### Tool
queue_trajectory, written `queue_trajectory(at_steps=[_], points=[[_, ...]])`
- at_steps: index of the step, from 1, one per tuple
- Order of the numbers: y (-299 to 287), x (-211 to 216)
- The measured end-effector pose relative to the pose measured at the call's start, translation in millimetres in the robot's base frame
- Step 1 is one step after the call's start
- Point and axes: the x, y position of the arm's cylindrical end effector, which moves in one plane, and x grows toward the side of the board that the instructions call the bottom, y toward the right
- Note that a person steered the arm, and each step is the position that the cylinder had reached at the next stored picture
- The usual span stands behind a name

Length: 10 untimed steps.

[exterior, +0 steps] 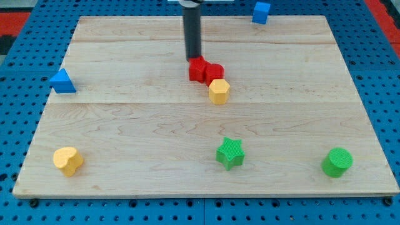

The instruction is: Push the yellow heart slightly to the top

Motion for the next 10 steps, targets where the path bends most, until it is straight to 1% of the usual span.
queue_trajectory(at_steps=[1, 2, 3, 4, 5, 6, 8, 9, 10], points=[[-42.1, 9.1], [-109.6, 45.6], [-71.8, 142.7], [-90.0, 223.6], [-194.5, 263.6], [-238.5, 252.0], [-154.8, 221.3], [-193.1, 216.9], [-204.4, 216.9]])
